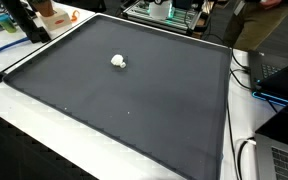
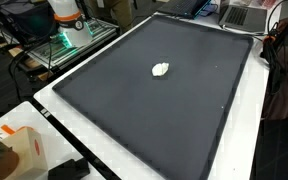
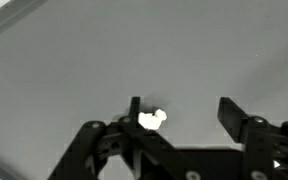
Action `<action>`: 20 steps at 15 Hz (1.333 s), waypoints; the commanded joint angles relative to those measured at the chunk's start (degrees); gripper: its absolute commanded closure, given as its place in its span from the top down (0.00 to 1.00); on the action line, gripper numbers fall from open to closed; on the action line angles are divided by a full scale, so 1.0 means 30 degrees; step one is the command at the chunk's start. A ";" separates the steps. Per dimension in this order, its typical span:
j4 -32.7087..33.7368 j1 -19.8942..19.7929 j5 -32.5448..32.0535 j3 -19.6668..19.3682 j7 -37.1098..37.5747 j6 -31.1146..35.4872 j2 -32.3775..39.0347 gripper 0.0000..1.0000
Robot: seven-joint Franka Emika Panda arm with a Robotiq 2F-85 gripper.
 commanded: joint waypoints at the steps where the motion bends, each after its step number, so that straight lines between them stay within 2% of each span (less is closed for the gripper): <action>1: -0.0068 -0.0773 -0.0510 -0.1292 -0.2785 0.0104 -0.2541 1.00; 4: -0.0277 -0.1361 -0.2040 -0.1130 -0.4042 -0.0325 -0.3535 1.00; 5: 0.0138 -0.0795 -0.1044 -0.1512 -0.3639 -0.0307 -0.2683 1.00; 10: 0.0119 -0.1011 -0.1511 -0.1494 -0.4142 -0.0367 -0.3506 1.00; 15: -0.1940 -0.1516 -0.2412 -0.1807 -0.2051 -0.5729 -0.5244 1.00; 20: -0.4815 -0.2844 -0.3910 -0.1678 -0.0922 -1.0608 -0.8007 1.00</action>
